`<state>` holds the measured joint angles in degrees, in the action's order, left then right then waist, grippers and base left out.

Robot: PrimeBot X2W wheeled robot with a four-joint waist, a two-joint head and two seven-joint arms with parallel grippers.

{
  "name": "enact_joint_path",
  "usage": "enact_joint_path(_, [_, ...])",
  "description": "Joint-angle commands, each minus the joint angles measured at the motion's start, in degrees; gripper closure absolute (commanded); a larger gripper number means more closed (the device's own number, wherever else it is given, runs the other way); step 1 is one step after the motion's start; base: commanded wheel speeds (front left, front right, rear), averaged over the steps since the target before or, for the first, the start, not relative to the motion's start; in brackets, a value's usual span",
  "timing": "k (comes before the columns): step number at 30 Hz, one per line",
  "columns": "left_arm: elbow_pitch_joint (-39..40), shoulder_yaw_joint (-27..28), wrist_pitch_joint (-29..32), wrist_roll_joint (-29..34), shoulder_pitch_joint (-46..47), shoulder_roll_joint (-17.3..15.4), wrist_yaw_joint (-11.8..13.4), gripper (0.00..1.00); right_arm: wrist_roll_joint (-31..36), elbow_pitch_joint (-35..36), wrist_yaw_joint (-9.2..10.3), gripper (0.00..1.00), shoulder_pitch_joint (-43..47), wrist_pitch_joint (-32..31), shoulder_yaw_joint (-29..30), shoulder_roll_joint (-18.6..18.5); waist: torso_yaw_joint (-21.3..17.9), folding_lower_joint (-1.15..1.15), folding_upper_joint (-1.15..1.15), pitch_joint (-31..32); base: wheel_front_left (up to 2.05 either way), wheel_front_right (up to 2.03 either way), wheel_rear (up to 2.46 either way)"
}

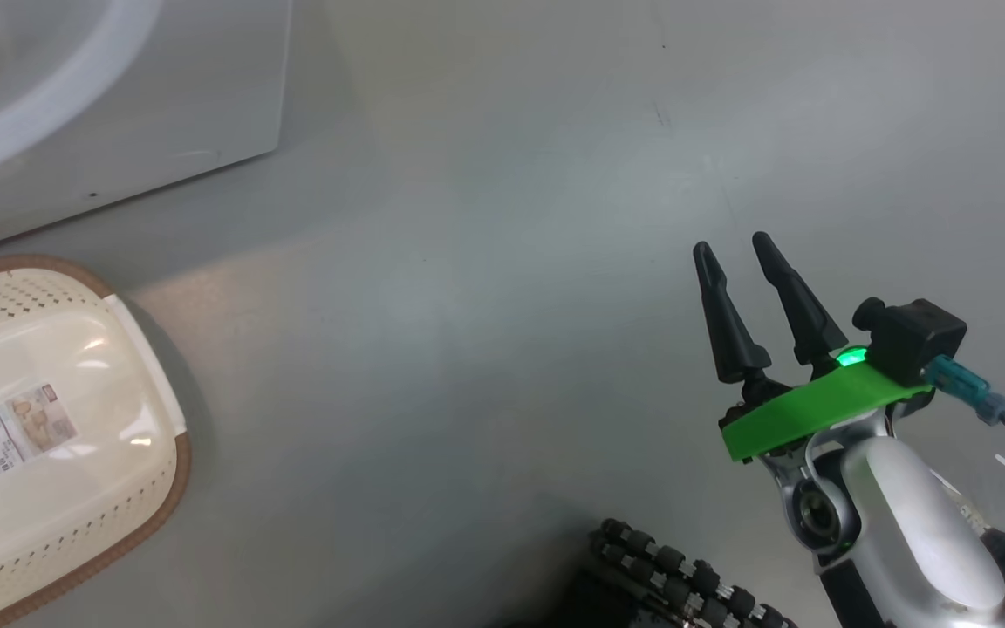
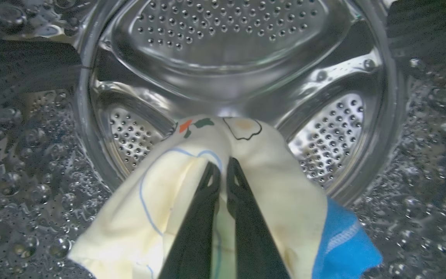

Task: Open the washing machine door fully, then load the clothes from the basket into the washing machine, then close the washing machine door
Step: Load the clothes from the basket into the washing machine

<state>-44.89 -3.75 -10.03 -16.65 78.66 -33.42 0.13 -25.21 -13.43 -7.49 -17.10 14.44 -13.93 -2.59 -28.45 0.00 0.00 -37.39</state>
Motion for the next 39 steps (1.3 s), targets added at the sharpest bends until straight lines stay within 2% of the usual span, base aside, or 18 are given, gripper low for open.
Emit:
enact_joint_path(1, [0.6, 1.0, -0.5, 0.1, 1.7, -3.0, 0.3, 1.0, -0.3, 1.2, 0.0, 0.0, -0.3, 0.5, -0.8, -0.3, -0.2, 0.0, 0.0, -0.3, 0.0, 0.0, 0.0])
enact_joint_path(2, [-0.9, 1.2, -0.4, -0.3, 2.4, -2.7, 0.3, 1.0, -0.4, 1.2, 0.0, 0.0, -0.3, 0.5, -0.8, -0.3, -0.3, 0.0, 0.0, -0.4, 0.0, 0.0, 0.0])
enact_joint_path(3, [-2.2, 1.1, 0.0, -0.6, 2.8, -2.4, 0.1, 0.58, -0.5, 1.2, 0.0, 0.0, -0.3, 0.5, -0.8, -0.3, -0.3, 0.0, 0.0, -0.5, 0.0, 0.0, 0.0])
enact_joint_path(4, [-3.3, 1.0, -0.1, -0.8, 3.2, -2.1, 0.0, 0.0, -0.6, 1.2, 0.0, 0.0, -0.2, 0.5, -0.7, -0.3, -0.3, 0.0, 0.0, -0.6, 0.0, 0.0, 0.0])
enact_joint_path(16, [-11.6, 1.3, -3.7, -3.8, 0.6, 2.2, -2.2, 0.0, 0.5, 1.4, 0.0, 0.0, -0.1, 0.5, 0.9, -0.3, 2.6, 0.0, 0.0, 1.6, 0.0, 0.0, 0.0])
enact_joint_path(25, [-12.4, 1.1, -4.9, -4.1, -7.8, 6.5, -2.0, 0.0, 2.4, 0.9, 0.0, 0.0, 0.0, 0.3, 3.0, -0.4, 7.1, 0.0, 0.0, 5.5, 0.0, 0.0, 0.0])
enact_joint_path(32, [-6.5, 2.2, -5.0, -3.8, -16.5, 9.9, -0.5, 0.0, 3.3, 1.5, 0.0, 0.0, 0.5, -0.8, 4.8, -1.0, 10.2, 0.0, 0.0, 8.4, 0.0, 0.0, 0.0])
enact_joint_path(39, [2.7, 3.2, -5.0, -2.9, -29.0, 15.1, 0.1, 0.0, 4.2, 2.3, 0.0, 0.0, 2.4, -2.5, 6.9, -2.0, 14.0, 0.0, 0.0, 13.7, 0.0, 0.0, 0.0])
